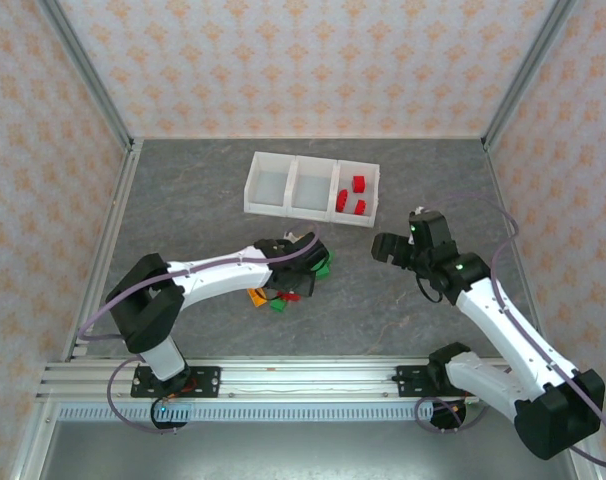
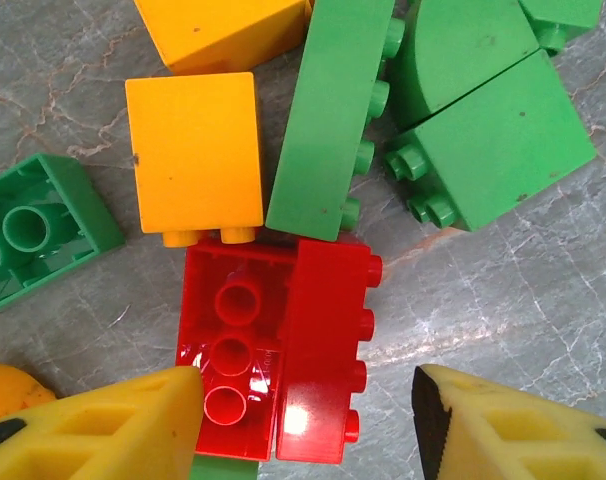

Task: Sort the legos into containers by color
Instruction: Pick up the lego from the middle-left of the table.

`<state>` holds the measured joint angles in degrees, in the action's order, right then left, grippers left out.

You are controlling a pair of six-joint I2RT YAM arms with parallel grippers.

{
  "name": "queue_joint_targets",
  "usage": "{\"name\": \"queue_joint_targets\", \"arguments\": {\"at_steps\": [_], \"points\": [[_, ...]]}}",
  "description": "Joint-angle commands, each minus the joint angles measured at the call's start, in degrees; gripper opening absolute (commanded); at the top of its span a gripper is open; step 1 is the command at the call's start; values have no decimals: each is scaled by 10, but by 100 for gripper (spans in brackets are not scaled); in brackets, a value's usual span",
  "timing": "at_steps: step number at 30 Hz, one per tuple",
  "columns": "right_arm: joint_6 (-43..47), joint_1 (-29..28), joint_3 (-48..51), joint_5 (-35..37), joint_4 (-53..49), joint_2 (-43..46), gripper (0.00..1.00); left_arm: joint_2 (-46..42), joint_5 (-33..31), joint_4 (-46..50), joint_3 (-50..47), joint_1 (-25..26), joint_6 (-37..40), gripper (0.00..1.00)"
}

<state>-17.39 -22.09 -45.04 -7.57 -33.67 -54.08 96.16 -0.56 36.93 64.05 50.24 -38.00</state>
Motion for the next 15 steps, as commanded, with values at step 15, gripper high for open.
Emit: {"name": "queue_joint_targets", "arguments": {"at_steps": [15], "points": [[-4,-1,3,3,-12,12,97,51,3,-1,36,12,-8,54]]}}
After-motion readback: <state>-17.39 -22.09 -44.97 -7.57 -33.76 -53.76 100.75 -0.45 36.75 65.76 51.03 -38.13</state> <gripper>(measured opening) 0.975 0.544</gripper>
